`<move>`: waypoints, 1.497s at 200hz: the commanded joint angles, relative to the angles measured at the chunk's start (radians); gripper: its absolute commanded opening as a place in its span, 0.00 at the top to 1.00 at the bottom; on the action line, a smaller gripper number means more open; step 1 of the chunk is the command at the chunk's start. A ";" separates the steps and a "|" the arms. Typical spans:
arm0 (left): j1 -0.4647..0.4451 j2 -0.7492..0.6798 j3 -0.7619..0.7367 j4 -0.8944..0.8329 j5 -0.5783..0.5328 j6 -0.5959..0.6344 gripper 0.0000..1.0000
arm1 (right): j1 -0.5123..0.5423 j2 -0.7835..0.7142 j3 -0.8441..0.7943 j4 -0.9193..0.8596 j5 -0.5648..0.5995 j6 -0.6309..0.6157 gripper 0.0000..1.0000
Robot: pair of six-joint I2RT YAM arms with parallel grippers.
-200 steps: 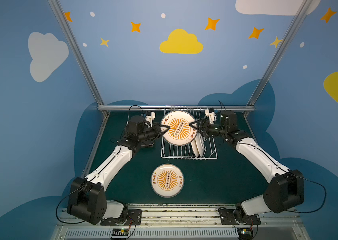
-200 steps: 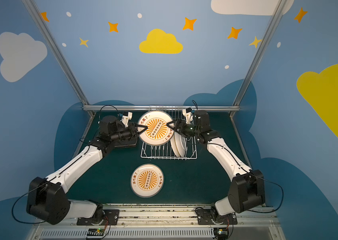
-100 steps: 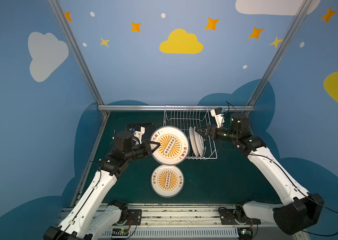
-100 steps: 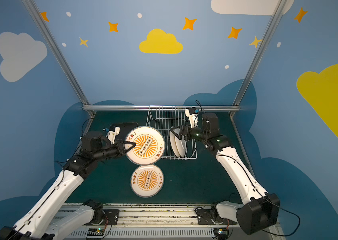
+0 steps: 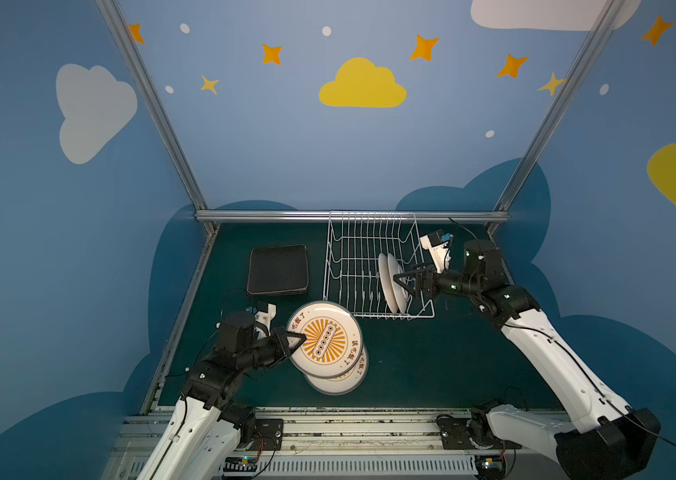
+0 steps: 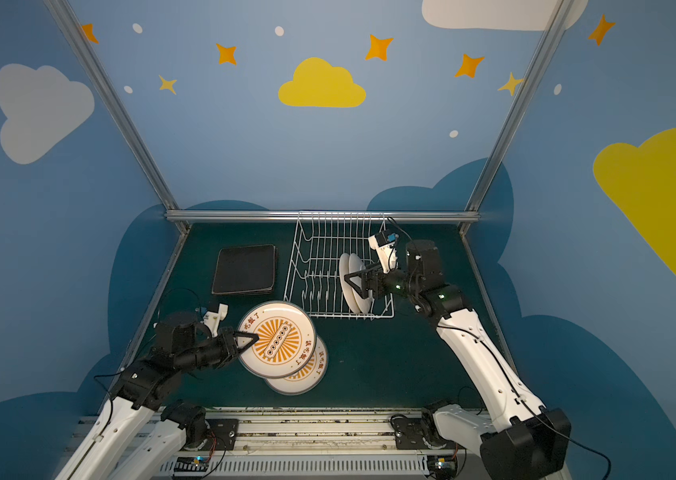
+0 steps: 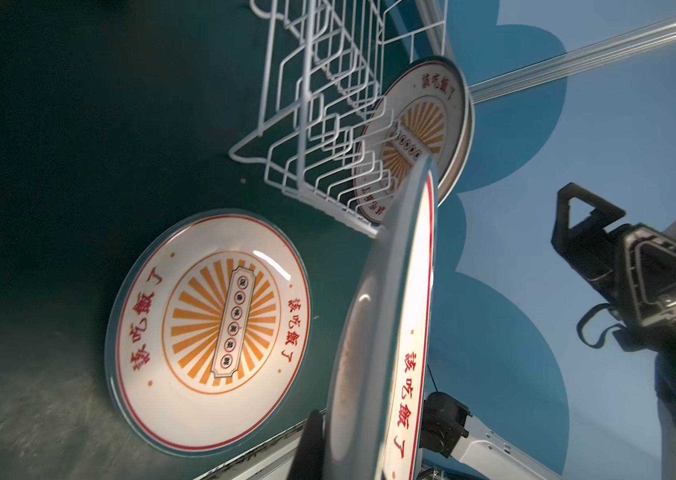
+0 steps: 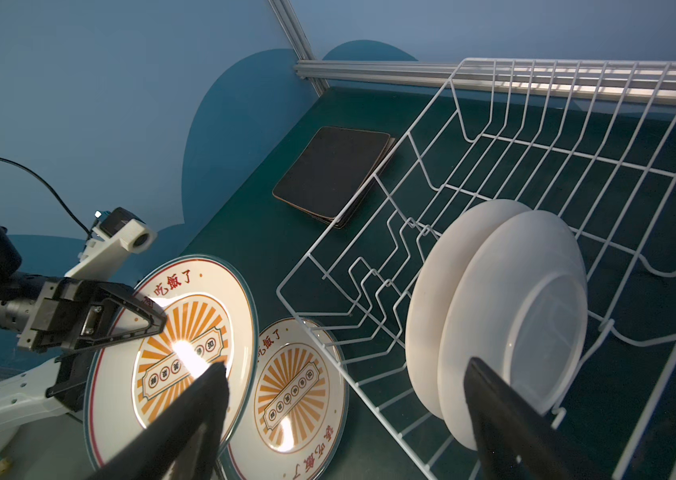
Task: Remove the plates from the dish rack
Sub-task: 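Lower the printed plate onto the plate on the table with the left gripper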
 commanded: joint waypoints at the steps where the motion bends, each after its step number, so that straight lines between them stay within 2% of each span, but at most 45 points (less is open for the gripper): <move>1: -0.001 -0.029 -0.043 0.007 0.007 -0.034 0.97 | 0.012 0.003 0.002 -0.007 0.007 -0.027 0.12; 93: -0.004 0.067 -0.220 0.203 0.039 -0.039 0.97 | 0.035 -0.002 0.003 -0.003 0.066 -0.005 0.12; 172: -0.009 0.258 -0.259 0.387 0.063 -0.026 0.92 | 0.043 0.011 0.003 -0.001 0.081 -0.003 0.11; 205: -0.021 0.293 -0.268 0.411 0.054 -0.023 0.91 | 0.045 0.016 0.004 0.002 0.089 -0.001 0.11; 261: -0.022 0.335 -0.270 0.424 0.063 -0.007 0.83 | 0.052 0.036 0.014 0.009 0.087 0.018 0.11; 299: -0.024 0.350 -0.267 0.424 0.047 -0.004 0.67 | 0.058 0.043 0.020 0.007 0.095 0.019 0.11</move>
